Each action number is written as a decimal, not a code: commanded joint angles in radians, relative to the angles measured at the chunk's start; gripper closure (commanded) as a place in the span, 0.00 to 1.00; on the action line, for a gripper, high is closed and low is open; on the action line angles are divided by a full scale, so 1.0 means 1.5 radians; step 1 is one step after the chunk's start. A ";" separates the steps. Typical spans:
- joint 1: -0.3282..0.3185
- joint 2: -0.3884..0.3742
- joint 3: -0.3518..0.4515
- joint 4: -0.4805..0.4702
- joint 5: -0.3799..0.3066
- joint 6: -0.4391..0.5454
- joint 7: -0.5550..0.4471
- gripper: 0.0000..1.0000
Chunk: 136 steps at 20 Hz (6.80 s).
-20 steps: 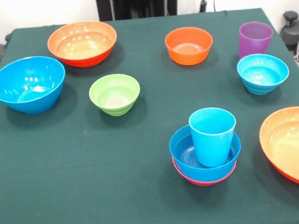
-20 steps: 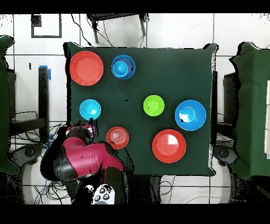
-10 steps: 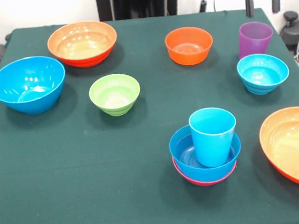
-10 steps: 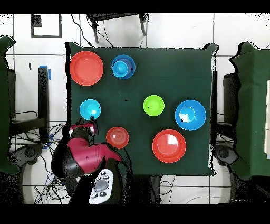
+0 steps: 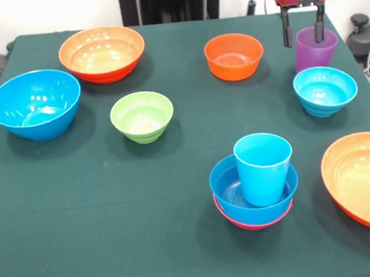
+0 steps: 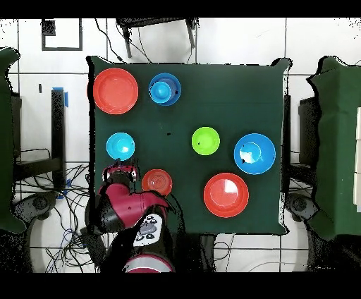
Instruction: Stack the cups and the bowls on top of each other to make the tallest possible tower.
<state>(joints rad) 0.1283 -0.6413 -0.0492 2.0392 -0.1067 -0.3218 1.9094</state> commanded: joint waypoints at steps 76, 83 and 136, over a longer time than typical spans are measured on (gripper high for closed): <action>0.132 -0.108 -0.094 0.008 0.058 0.241 0.108 0.00; 0.066 -0.109 -0.044 0.031 0.035 0.135 0.126 0.00; 0.025 -0.064 0.002 0.006 0.022 0.204 0.075 1.00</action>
<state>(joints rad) 0.1780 -0.8216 -0.1459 2.1041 -0.0699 -0.1249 1.9300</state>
